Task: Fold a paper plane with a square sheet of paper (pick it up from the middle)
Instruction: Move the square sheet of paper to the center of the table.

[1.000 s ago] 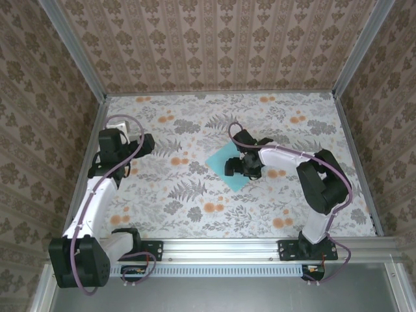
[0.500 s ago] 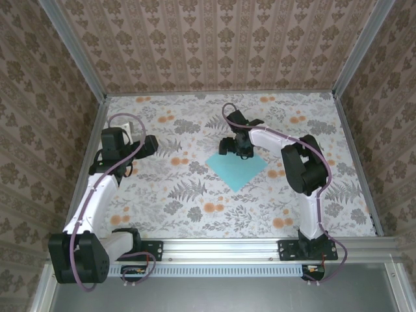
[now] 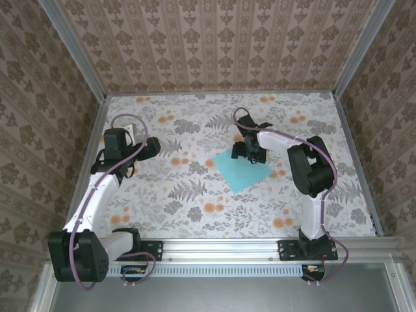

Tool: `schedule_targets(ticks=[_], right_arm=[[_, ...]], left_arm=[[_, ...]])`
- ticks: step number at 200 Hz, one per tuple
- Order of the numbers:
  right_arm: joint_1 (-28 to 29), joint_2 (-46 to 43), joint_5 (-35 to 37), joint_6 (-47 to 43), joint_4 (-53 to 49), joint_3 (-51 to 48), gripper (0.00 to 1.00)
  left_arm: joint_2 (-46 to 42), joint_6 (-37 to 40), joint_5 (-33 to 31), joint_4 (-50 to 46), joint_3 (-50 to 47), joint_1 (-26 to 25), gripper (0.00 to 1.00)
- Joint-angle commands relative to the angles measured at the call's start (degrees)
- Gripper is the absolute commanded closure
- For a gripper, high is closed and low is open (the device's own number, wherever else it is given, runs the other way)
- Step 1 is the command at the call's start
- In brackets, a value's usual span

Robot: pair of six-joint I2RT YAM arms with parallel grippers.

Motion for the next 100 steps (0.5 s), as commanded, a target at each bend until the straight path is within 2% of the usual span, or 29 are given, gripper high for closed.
schedule_targets(ticks=[1, 24, 42, 60, 72, 88, 100], right_arm=[[-0.52, -4.64, 1.75, 8.45, -3.85, -8.9, 0.11], [0.49, -12.96, -0.43, 17.41, 1.42, -20.02, 0.12], [1.6, -17.93, -0.29, 18.9, 2.11, -23.55, 0.12], [1.61, -21.18, 0.33, 12.95, -0.06, -21.92, 0.09], [1.71, -22.06, -0.65, 6.07, -2.14, -19.9, 0.0], [1.69, -21.92, -3.89, -3.53, -5.27, -18.63, 0.0], [2.03, -21.65, -3.63, -7.79, -8.51, -18.72, 0.0]], left_arm=[[0.23, -0.64, 0.53, -1.06, 1.94, -0.68, 0.0], [0.71, -1.18, 0.81, -1.24, 1.85, -0.99, 0.0], [1.36, -1.74, 1.22, -1.48, 1.93, -1.32, 0.0], [2.29, -2.56, 2.25, -1.99, 2.09, -1.82, 0.0], [2.89, -3.05, 2.57, -2.8, 2.31, -2.09, 0.0], [3.22, -3.53, 2.73, -3.94, 2.41, -2.26, 0.0], [3.31, -3.55, 3.14, -4.36, 2.26, -2.49, 0.0]])
